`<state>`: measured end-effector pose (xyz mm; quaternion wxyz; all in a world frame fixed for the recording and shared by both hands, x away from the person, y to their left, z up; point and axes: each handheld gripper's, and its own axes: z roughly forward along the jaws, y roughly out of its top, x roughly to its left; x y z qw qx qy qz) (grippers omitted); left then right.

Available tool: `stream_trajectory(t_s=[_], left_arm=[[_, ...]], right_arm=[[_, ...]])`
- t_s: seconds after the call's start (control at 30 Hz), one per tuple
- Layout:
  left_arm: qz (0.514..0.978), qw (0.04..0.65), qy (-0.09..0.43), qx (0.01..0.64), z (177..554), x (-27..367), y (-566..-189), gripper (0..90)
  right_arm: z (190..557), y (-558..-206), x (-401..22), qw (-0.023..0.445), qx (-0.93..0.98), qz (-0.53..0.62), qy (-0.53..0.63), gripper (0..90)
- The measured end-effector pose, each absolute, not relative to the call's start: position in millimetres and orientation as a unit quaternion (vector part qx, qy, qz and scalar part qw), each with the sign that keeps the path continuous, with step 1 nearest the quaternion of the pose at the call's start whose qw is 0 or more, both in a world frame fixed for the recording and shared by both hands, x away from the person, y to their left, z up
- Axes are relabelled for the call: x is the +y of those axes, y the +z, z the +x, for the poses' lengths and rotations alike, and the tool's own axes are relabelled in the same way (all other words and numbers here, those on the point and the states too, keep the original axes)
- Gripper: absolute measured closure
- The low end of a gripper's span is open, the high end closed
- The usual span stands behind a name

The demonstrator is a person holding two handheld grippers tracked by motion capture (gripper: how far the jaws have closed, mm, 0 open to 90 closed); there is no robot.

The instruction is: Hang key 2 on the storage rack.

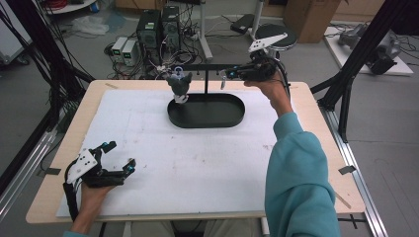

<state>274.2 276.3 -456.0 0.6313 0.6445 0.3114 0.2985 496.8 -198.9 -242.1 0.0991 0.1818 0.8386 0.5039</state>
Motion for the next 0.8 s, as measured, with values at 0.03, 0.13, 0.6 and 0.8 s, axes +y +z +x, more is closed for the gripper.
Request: stream_trajectory(t_s=[0.03,0.13,0.6,0.8], left_arm=[[0.646,0.630,0.301,0.309,274,277,-456,1.7],[0.637,0.637,0.304,0.311,273,278,-457,1.7],[0.627,0.645,0.307,0.310,271,280,-458,1.7],[0.627,0.645,0.307,0.310,271,280,-458,1.7]], right_arm=[[498,-241,-198,0.097,0.840,0.183,0.501,89.1],[501,-239,-194,0.098,0.843,0.183,0.495,89.1],[525,-246,-176,0.098,0.856,0.186,0.472,89.0],[532,-253,-173,0.098,0.865,0.192,0.454,89.0]])
